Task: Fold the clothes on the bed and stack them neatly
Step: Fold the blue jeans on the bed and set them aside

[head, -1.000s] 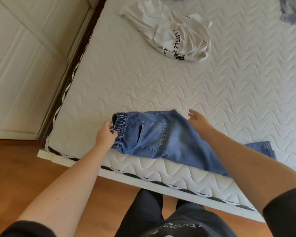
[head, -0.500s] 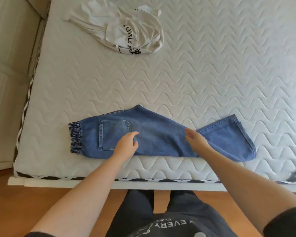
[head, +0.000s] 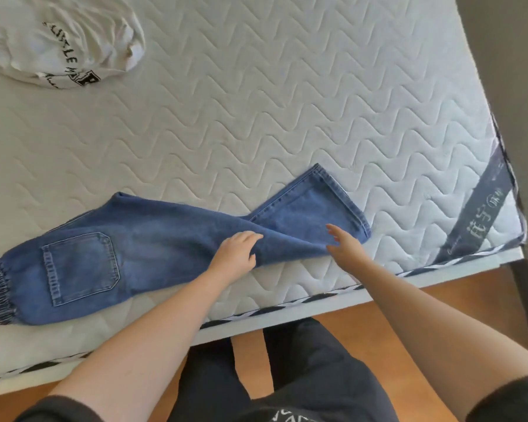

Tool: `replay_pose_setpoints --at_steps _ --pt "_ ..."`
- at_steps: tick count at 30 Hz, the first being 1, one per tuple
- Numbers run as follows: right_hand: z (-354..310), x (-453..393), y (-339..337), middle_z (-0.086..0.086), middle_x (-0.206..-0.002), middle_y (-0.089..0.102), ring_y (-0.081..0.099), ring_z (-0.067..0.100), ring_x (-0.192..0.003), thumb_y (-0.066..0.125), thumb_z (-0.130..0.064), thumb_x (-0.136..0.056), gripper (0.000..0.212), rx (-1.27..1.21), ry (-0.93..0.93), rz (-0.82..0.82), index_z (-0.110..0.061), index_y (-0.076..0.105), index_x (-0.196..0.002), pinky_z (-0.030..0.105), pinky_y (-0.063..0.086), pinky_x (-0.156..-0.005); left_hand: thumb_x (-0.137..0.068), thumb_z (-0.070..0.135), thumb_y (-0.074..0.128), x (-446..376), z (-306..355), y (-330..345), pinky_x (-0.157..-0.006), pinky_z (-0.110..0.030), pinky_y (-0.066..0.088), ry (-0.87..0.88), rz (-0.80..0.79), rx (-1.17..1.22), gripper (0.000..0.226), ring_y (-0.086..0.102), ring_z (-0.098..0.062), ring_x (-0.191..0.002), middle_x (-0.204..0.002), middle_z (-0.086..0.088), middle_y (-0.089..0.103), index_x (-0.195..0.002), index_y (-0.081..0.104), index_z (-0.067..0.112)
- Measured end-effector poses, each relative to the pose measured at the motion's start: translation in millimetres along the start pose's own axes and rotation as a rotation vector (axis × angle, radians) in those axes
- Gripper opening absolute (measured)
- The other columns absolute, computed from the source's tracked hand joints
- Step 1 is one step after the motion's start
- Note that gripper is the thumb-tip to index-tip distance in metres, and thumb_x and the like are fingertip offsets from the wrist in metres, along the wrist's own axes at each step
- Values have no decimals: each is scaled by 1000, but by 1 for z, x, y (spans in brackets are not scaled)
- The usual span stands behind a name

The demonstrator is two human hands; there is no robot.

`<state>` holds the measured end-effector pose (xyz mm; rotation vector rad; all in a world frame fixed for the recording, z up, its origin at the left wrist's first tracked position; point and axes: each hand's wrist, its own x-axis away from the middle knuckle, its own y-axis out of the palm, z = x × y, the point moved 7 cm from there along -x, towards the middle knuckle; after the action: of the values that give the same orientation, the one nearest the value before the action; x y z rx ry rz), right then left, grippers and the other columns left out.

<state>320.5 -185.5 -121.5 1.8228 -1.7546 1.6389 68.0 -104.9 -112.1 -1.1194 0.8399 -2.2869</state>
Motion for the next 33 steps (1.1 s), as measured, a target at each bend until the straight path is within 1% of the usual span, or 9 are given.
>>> replay_pose_setpoints --at_steps 5,9,12,16,19,23,27,30,33 --pt "38 -18 2 8 -154 36 40 28 -137 57 -8 -88 73 142 -24 -123 -21 28 -154 36 38 -107 -93 29 60 -57 50 46 -121 -37 9 98 -125 -372 73 15 -20 -150 -162 -1 20 -155 23 24" --pt "54 -28 11 3 -159 28 35 26 -140 63 -13 -88 81 237 -88 -166 -23 19 -156 39 37 -109 -90 36 65 -88 70 82 -121 -43 11 101 -294 -518 79 35 -24 -139 -150 -3 40 -154 20 23" --pt "59 -34 16 0 -162 21 27 24 -144 65 -16 -87 86 301 -127 -174 -23 15 -157 40 32 -113 -90 26 65 -101 77 92 -107 -43 32 28 -336 -511 63 48 -26 -126 -138 -6 50 -145 34 23" --pt "59 -36 21 -4 -164 7 11 21 -149 68 -23 -84 96 431 -176 -128 -27 5 -157 39 13 -120 -96 15 49 -114 81 78 -94 -38 37 38 -301 -460 33 56 -27 -115 -122 -4 59 -127 55 24" --pt "57 -40 12 -3 -165 -3 1 24 -151 71 -28 -82 105 480 -151 14 -31 -3 -156 45 5 -120 -98 19 46 -109 76 54 -93 -38 37 48 -265 -297 33 55 -27 -112 -117 -4 57 -125 61 31" --pt "61 -59 -4 1 -164 -10 -3 26 -151 73 -44 -77 110 253 77 63 -36 -3 -155 52 5 -117 -93 13 55 -84 63 18 -90 -40 44 67 -103 -15 40 52 -24 -107 -109 -4 54 -129 64 28" --pt "42 -72 -22 9 -160 25 21 33 -145 52 -17 -90 70 202 34 112 -31 26 -154 44 23 -116 -93 8 56 -55 45 -4 -86 -41 49 69 52 123 35 57 -23 -107 -116 0 59 -124 66 18" --pt "0 -67 -24 7 -150 43 42 28 -135 49 -4 -85 67 -43 -74 229 -26 41 -148 36 37 -107 -97 7 49 -35 26 -14 -89 -32 47 -51 168 231 43 61 -20 -108 -122 4 63 -135 55 26" --pt "-37 -62 -5 2 -144 49 48 20 -129 52 -6 -85 67 -302 -124 117 -32 42 -147 21 35 -97 -96 0 41 -15 8 -31 -95 -17 39 -133 287 370 59 53 -1 -109 -124 14 55 -140 49 40"
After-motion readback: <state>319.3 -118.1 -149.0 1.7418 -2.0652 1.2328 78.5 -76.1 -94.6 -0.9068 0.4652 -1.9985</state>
